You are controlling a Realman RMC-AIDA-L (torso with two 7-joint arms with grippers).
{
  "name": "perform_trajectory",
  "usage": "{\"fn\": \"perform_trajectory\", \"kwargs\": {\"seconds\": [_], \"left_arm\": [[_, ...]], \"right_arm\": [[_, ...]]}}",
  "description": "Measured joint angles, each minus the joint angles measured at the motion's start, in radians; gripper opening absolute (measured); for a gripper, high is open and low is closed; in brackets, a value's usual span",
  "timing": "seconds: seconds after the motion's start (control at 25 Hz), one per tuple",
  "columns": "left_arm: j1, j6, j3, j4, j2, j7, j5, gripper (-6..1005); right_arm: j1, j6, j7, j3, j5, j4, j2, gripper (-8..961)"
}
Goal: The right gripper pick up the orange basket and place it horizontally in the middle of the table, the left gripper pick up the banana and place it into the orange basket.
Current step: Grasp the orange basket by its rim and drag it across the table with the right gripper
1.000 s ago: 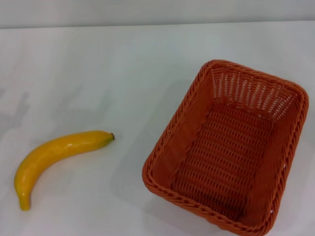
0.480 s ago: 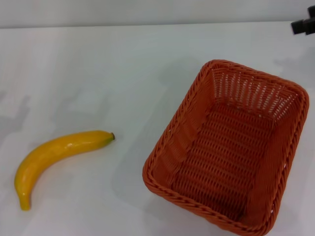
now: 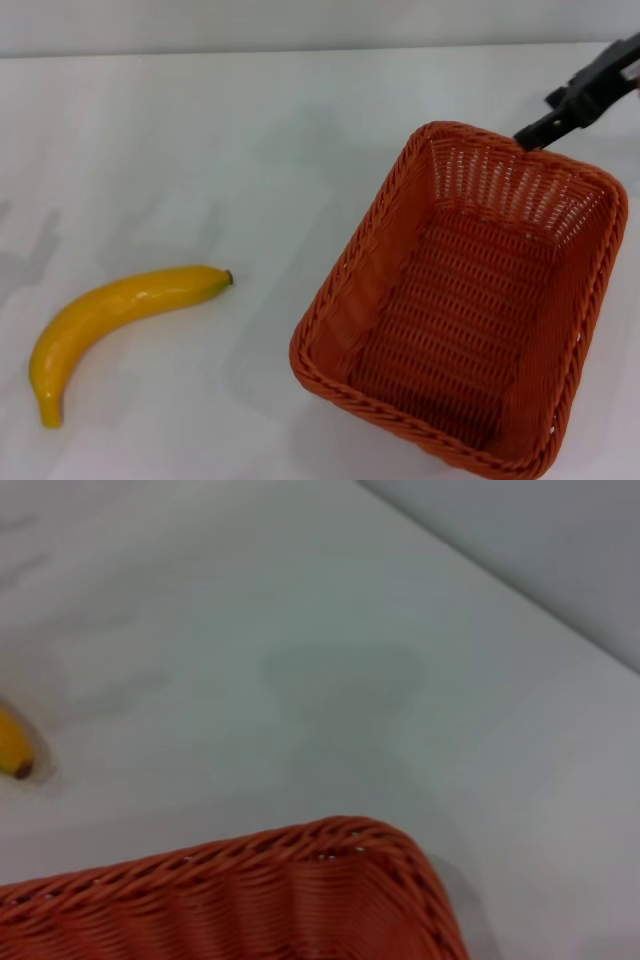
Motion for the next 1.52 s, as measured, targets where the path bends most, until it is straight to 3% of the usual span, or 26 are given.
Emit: {"fn": "perform_trajectory", "kwargs": {"seconds": [0.36,0.92,1.48,1.52], "left_arm": [[0.022,-0.025,0.0,-0.001,0.001,0.0,0.001,687],[0.023,-0.026,0.003,0.009,-0.003,0.0,0.016,688],[0.022,-0.026,0.003,0.026,-0.004,0.0,0.017,688],[0.022,-0.026,0.003,0.026,-0.004,0.0,0.016,688]], "right_arm": [[0.058,-0.132,0.061,-0.183,-0.073,0.127,0.009,661],[0.188,-0.242,0.022,-0.308,-0.128,0.424,0.016,628],[0.219,-0.266,0.027,-0.373,-0.143,0.453,0.018,596],[0.221,-0.255,0.027,-0.373,-0.143,0.453,0.018,547]]}}
